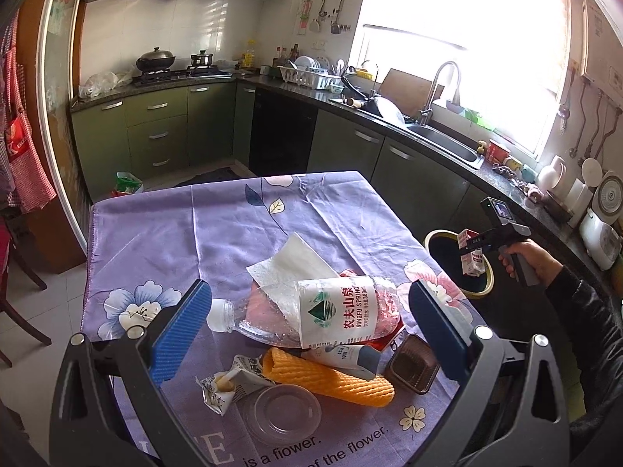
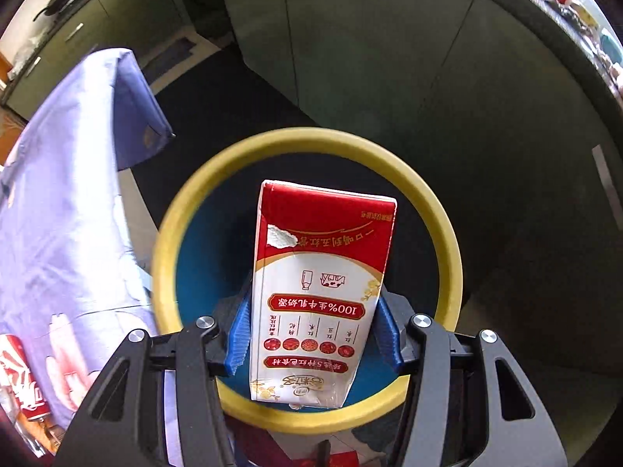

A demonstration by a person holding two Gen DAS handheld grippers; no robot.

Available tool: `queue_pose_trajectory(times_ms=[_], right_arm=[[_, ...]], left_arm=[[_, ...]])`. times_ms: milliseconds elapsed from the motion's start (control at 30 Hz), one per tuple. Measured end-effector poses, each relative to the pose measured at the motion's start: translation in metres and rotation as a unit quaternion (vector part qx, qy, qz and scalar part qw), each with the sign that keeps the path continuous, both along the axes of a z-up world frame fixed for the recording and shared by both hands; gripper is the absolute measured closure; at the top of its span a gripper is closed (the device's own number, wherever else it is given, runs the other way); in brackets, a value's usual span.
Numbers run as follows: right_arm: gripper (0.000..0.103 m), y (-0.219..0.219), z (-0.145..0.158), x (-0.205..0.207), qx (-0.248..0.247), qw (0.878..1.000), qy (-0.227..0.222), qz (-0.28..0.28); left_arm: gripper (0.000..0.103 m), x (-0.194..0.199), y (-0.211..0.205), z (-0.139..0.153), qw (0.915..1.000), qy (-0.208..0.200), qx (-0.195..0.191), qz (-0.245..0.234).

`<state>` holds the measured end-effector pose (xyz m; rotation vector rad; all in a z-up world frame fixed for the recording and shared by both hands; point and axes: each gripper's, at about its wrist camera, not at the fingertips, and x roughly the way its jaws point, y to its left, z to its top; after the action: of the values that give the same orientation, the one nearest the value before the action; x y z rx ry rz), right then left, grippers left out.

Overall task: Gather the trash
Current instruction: 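Carry the milk carton over the bin and open the right gripper, then grasp the stack of clear plastic cups with the left gripper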

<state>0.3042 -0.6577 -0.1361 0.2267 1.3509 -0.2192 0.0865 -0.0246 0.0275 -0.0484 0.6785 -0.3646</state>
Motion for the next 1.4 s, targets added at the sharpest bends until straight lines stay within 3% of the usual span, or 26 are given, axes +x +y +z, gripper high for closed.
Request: queue_pose_trajectory(times_ms=[267, 300, 333, 367, 600, 1000, 1233, 1400], right_arm=[[0.049, -0.023, -0.016, 0.002, 0.006, 1.000, 0.011, -0.023], [0.047, -0.024, -0.017, 0.002, 0.009, 1.000, 0.013, -0.024], [0.036, -0.022, -0.017, 0.001, 0.010, 1.000, 0.011, -0.026], [0.032, -0.024, -0.018, 0.000, 0.006, 1.000, 0.008, -0.026], [0.032, -0.019, 0.011, -0.025, 0.023, 0.999, -0.041, -0.013], [0.032, 0.048, 0.087, -0.157, 0.059, 0.980, -0.179, 0.056], [0.032, 0.087, 0.097, -0.242, 0.112, 0.967, -0.213, 0.079], [0.032, 0.104, 0.093, -0.260, 0.155, 0.959, -0.223, 0.083]], left_arm=[[0.007, -0.005, -0.002, -0.001, 0.9999, 0.002, 0.012, -0.001], [0.007, -0.005, -0.002, -0.001, 0.9999, 0.003, 0.013, -0.001], [0.007, -0.005, -0.002, -0.001, 0.9999, 0.004, 0.013, -0.001], [0.007, -0.005, -0.003, -0.001, 0.9999, 0.005, 0.014, -0.001], [0.007, -0.009, 0.000, -0.008, 0.9995, 0.016, 0.026, -0.001], [0.007, -0.035, 0.004, -0.063, 0.9984, 0.031, 0.045, -0.008], [0.007, -0.043, 0.005, -0.098, 0.9977, 0.041, 0.054, 0.001], [0.007, -0.042, -0.001, -0.115, 0.9970, 0.047, 0.062, -0.002]])
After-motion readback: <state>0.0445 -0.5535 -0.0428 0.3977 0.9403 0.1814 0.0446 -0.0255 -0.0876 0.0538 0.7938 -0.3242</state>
